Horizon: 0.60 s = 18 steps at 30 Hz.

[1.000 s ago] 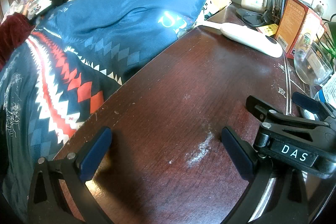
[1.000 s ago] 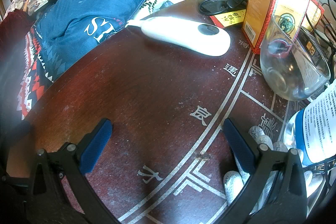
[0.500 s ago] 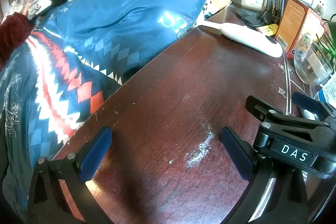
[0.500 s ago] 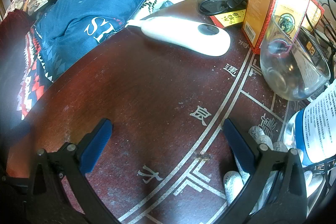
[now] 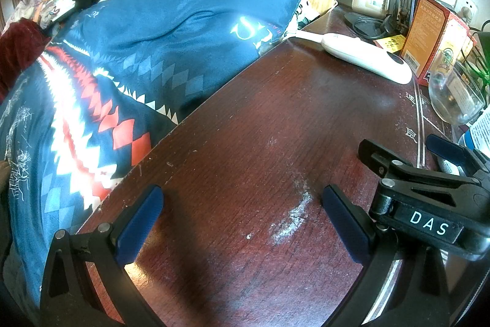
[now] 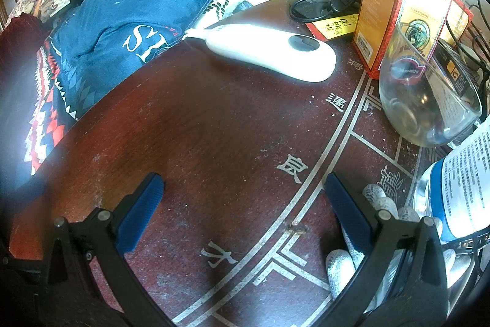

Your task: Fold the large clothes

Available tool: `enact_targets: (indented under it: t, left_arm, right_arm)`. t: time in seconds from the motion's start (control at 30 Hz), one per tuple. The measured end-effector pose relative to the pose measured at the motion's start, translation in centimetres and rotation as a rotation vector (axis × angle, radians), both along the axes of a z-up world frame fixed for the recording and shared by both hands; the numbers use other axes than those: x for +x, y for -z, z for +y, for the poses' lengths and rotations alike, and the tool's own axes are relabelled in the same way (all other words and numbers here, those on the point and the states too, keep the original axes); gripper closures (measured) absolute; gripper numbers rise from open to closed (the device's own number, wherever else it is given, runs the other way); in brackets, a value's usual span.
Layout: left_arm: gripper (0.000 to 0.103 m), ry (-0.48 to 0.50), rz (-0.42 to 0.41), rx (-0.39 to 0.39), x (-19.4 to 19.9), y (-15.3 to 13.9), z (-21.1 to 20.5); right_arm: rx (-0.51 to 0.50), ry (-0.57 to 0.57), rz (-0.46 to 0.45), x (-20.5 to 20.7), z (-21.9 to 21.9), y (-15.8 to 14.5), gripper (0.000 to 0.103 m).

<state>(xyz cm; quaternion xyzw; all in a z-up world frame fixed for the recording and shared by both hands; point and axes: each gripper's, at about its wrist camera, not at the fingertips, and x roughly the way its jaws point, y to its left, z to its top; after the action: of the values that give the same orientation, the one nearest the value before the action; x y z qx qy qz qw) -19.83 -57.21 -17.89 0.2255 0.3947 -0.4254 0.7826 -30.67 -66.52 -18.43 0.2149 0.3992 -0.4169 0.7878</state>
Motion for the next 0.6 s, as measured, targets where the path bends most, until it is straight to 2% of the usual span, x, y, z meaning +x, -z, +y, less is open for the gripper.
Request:
enact_targets:
  t: [0.6]
  left_arm:
    - [0.000,-0.002,0.000,0.002,0.00,-0.01,0.01]
  right_arm:
    - [-0.001,0.000,0.000,-0.11,-0.09,0.05,0.000]
